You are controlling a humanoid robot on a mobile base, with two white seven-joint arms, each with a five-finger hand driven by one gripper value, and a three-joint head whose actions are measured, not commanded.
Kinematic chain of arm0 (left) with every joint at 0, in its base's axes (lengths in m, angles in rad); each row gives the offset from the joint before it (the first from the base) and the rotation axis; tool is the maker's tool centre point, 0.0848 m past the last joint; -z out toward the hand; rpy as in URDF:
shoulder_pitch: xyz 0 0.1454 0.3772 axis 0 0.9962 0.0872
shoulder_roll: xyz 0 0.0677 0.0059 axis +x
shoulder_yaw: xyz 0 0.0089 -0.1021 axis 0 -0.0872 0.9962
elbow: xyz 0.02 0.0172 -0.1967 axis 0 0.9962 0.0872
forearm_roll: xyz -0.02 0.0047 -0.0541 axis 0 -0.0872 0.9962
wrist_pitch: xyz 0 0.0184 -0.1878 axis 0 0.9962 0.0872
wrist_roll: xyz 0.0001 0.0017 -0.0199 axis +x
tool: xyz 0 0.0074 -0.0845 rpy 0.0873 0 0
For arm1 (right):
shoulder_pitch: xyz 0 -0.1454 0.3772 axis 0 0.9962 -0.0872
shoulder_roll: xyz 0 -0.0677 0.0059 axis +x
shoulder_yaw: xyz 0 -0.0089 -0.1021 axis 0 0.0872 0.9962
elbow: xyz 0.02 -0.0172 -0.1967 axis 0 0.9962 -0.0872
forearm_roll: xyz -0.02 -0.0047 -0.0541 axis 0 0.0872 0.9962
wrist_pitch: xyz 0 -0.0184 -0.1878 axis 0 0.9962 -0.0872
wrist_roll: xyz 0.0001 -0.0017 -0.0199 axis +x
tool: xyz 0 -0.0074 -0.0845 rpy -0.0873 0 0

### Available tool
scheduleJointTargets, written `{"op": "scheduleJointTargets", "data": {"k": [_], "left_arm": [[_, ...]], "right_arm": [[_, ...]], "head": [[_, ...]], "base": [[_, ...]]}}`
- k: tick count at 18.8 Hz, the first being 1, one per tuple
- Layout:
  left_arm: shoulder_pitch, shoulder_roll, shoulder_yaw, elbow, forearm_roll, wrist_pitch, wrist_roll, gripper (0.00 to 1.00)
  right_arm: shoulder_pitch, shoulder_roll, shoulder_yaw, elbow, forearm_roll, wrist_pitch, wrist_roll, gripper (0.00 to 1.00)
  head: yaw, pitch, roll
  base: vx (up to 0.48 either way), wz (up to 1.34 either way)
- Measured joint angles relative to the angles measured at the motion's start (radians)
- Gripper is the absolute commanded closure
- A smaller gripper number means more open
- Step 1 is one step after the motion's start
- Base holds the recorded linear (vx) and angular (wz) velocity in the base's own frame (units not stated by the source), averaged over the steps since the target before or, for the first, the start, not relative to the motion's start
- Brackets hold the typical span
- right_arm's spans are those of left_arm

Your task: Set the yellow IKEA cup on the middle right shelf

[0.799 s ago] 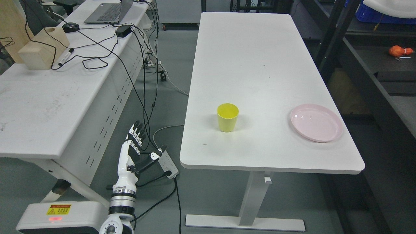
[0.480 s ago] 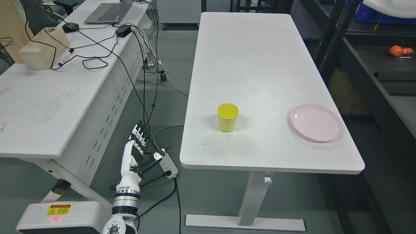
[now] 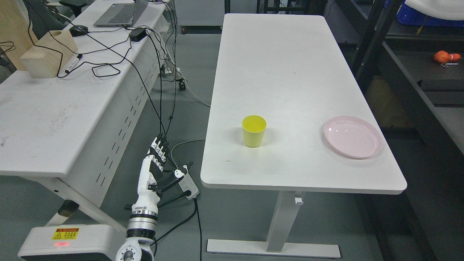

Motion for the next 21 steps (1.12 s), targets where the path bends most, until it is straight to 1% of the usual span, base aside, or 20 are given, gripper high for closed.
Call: {"op": "scheduleJointTargets", "data": {"k": [7,12,17,21], "left_arm": [[-0.023,-0.014,-0.034,0.0,0.0,-0.002,-0.021,0.01],[-0.066,-0.019,-0.087,0.011,0.0,0.047,-0.02,0.01],[-0.126,-0.022,-0.131,0.058,-0.001,0.095,-0.016,0.01],[-0.191,-0.024,-0.155,0.115,-0.001,0.11,-0.013,0.01]], "right_arm": [[0.0,0.0,0.0,0.0,0.0,0.0,0.0,0.01],[0.0,0.0,0.0,0.0,0.0,0.0,0.0,0.01],[0.0,0.0,0.0,0.0,0.0,0.0,0.0,0.01],[0.0,0.0,0.0,0.0,0.0,0.0,0.0,0.01]], "head": [[0.0,0.0,0.0],[0.0,0.0,0.0],[0.0,0.0,0.0],[0.0,0.0,0.0]], "base": [[0.0,0.0],[0.0,0.0],[0.0,0.0],[0.0,0.0]]}}
